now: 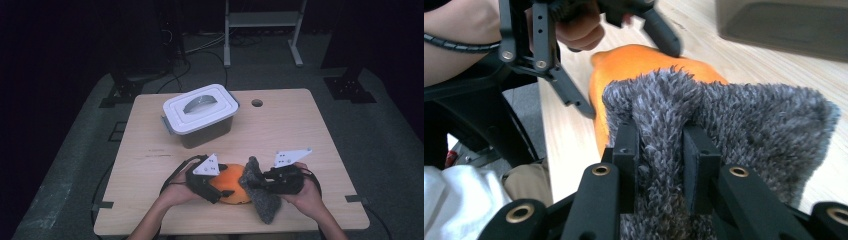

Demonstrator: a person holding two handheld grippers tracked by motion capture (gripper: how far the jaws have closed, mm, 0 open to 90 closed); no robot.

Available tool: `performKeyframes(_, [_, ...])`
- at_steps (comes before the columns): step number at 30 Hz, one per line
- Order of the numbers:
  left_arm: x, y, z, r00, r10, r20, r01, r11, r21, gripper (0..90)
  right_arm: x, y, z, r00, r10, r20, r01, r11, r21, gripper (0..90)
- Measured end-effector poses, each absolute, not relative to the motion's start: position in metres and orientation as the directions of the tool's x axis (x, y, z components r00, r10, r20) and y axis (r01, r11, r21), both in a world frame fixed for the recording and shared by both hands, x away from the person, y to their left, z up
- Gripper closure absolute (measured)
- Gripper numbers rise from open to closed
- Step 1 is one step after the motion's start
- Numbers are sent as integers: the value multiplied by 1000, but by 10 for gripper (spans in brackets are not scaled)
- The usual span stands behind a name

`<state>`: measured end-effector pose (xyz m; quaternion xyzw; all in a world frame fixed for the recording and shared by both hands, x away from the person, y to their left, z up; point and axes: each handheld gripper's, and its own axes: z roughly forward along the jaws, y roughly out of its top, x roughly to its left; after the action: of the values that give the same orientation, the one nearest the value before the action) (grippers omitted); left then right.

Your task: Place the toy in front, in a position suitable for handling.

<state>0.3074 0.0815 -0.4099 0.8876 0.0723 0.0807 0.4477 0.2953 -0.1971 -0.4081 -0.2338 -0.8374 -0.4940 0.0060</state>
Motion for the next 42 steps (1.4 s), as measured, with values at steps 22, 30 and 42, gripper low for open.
performKeyframes(22, [308,78,-412,954,287,80,93,-541,836,255,305,-211,-419,-856,441,269,450,382,807,713])
performKeyframes(30, [308,81,-418,966,250,61,89,-547,832,274,312,-220,-423,-818,501,283,501,378,779,724])
performKeyframes(42, [312,89,-408,968,250,12,127,-534,836,198,307,-215,-418,-847,455,275,464,380,800,724])
